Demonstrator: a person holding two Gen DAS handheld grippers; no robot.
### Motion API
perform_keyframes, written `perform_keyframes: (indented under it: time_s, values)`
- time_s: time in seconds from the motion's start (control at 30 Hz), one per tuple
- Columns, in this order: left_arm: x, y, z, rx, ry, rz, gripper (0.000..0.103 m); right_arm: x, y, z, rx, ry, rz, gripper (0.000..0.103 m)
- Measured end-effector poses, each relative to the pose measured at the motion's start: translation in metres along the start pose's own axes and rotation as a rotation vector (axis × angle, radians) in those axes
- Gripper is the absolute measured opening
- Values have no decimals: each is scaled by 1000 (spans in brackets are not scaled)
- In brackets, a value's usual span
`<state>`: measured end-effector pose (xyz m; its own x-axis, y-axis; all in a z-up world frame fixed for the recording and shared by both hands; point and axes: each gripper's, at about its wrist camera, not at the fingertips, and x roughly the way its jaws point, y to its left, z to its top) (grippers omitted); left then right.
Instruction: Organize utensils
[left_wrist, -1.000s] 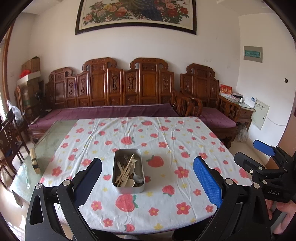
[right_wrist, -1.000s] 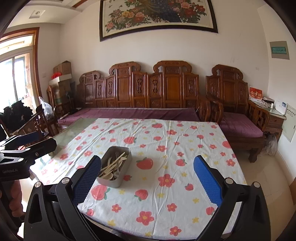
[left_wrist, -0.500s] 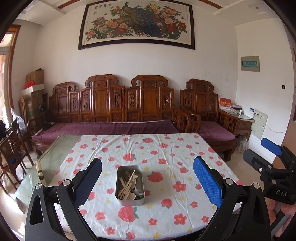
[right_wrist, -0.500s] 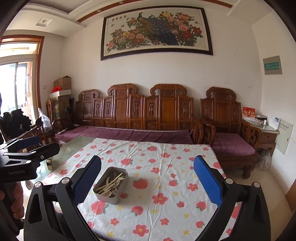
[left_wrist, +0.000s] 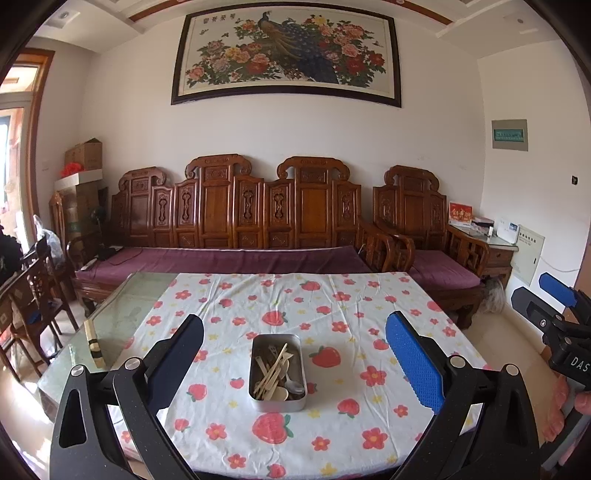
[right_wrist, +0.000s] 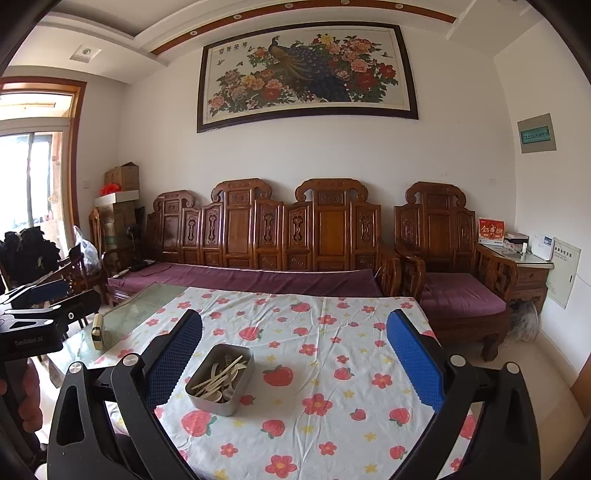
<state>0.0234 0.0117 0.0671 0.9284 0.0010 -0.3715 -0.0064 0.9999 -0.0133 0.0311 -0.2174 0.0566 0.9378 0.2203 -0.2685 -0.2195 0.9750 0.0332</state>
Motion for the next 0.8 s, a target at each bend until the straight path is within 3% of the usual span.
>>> perform_keyframes:
  time_s: [0.8]
  values:
    - [-1, -6, 0, 5, -15, -3, 95, 8, 0, -7, 2, 16, 0, 101]
